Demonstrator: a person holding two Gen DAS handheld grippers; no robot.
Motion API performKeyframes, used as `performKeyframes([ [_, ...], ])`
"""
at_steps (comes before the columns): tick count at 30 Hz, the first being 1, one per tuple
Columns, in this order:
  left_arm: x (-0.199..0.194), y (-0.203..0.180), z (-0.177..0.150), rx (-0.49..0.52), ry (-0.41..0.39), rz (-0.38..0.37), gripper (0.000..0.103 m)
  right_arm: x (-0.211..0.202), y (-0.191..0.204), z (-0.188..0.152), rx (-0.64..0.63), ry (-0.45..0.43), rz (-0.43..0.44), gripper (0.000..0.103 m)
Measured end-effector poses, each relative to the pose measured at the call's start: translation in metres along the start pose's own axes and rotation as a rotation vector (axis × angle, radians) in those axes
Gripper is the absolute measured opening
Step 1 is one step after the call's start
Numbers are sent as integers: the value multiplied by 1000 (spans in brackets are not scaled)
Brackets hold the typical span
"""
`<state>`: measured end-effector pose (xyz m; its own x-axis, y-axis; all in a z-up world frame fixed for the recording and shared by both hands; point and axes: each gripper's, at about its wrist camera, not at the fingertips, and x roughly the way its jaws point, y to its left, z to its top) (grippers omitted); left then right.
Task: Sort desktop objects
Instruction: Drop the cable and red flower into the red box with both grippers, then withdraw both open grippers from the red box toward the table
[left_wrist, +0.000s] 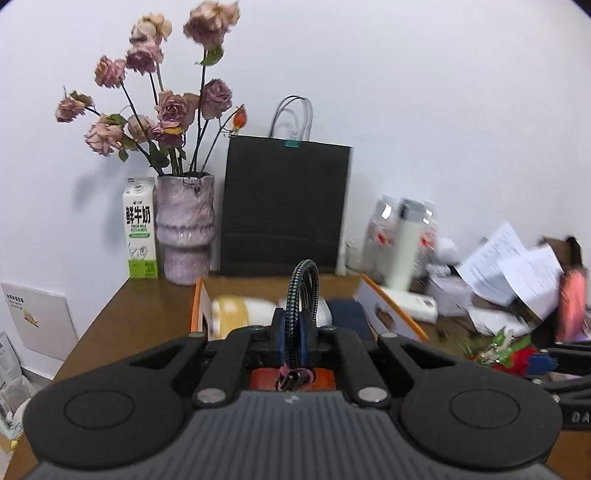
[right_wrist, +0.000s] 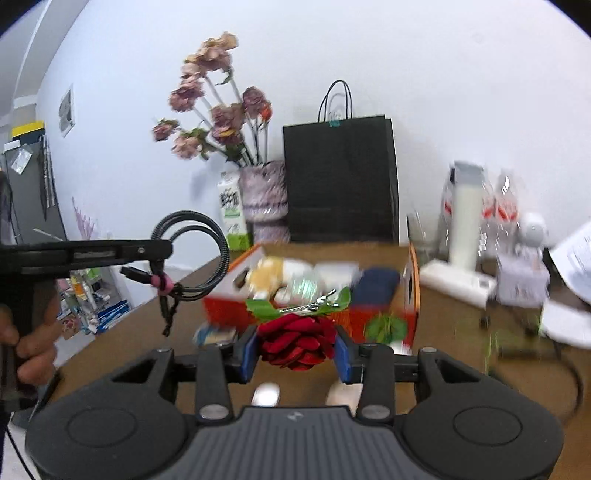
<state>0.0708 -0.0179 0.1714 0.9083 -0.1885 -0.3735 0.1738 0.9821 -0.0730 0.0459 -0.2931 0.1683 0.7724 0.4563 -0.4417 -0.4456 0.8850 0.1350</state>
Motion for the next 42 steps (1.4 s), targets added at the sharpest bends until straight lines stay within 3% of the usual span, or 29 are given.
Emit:
performKeyframes([
  [3, 54, 8, 17, -7, 42, 15, 8, 46, -4, 43, -50, 37, -63, 44],
  [6, 118, 17, 11, -39, 157, 38, 8, 101, -10, 71, -80, 106, -70, 43],
  [9, 167, 30, -5, -94, 209, 53, 8, 168, -25, 86, -31, 241, -63, 40],
  [13, 214, 34, -22, -115, 369, 88, 11, 240, -35, 82, 13, 410, -52, 42],
  [15, 214, 40, -21, -129, 380, 77, 29, 268, -36, 74, 37, 478, -76, 47],
  [16, 206, 44, -17, -127, 357, 72, 48, 277, -37, 72, 52, 500, -91, 54],
  [17, 199, 46, -12, -117, 326, 75, 55, 284, -38, 71, 66, 529, -98, 56],
  [19, 185, 50, 1, -73, 276, 101, 60, 284, -37, 75, 80, 535, -90, 57],
  [22, 171, 51, 18, -38, 250, 126, 80, 267, -32, 94, 92, 474, -70, 75],
  [26, 163, 37, 22, 33, 309, 122, 87, 239, -23, 118, 65, 402, -101, 78],
  [30, 142, 25, 17, 66, 336, 133, 101, 213, -19, 115, 33, 385, -127, 82],
  [37, 78, 7, -42, 52, 302, 85, 103, 145, -11, 46, -64, 251, -270, 86],
  [42, 38, -13, -98, 33, 303, 82, 103, 90, 4, -17, -31, 175, -230, 86],
])
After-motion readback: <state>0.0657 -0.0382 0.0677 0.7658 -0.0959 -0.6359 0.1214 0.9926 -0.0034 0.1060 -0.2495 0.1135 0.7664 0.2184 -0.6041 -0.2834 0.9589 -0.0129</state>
